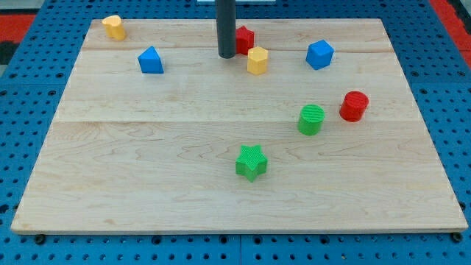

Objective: Move the blue triangle parallel to the top of the yellow hexagon

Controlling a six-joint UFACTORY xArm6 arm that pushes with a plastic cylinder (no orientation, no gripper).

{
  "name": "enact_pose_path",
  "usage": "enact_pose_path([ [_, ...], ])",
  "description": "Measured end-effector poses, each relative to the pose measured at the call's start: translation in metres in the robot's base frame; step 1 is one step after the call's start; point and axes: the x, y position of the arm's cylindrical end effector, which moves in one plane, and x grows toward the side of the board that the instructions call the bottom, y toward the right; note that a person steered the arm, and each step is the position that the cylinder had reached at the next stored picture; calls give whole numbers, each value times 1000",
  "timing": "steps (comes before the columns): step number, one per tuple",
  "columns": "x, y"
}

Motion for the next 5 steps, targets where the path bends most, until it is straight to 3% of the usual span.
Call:
enact_pose_path([
  [1,0,23],
  [3,-55,-22],
  [5,-34,-67],
])
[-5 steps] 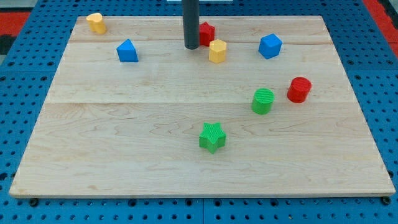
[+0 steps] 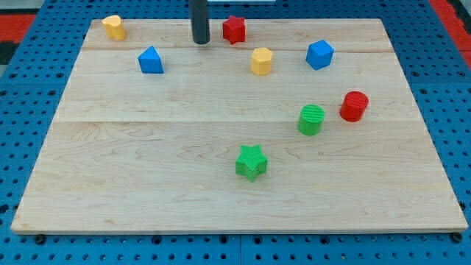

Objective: Move the blue triangle parallel to the top of the yellow hexagon

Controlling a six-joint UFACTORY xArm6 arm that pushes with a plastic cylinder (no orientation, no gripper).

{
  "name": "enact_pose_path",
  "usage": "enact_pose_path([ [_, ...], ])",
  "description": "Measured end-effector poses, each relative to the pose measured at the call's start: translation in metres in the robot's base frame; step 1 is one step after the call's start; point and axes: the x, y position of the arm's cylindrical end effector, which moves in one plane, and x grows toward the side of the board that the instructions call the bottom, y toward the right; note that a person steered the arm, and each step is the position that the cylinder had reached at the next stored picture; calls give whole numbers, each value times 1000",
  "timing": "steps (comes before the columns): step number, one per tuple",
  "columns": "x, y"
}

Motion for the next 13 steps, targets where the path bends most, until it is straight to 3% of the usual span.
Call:
enact_pose_path([
  [1,10,-9],
  [3,134,-46],
  [4,138,-106],
  [5,119,-206],
  [6,91,-214],
  [10,68,-15],
  [12,72,-149],
  [13,47,-161],
])
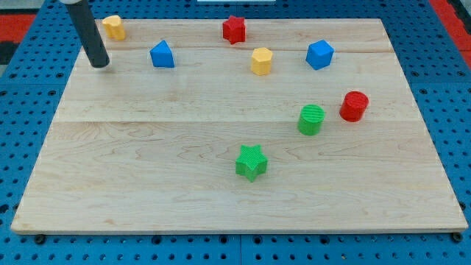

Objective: Move the blue triangle parallel to the top of the yellow hexagon

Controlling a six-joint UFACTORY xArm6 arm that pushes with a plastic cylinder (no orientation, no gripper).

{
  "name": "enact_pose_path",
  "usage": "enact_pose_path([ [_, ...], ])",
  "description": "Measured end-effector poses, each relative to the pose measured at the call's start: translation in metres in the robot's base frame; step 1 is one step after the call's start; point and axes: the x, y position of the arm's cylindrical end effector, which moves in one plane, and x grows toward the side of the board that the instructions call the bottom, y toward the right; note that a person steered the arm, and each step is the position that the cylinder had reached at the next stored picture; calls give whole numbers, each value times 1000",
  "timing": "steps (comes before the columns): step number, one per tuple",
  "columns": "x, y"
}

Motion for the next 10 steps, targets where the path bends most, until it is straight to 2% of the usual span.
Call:
enact_pose_path([
  [3,-8,207],
  [4,-7,210],
  [6,-17,132],
  [7,-23,156],
  [10,-24,325],
])
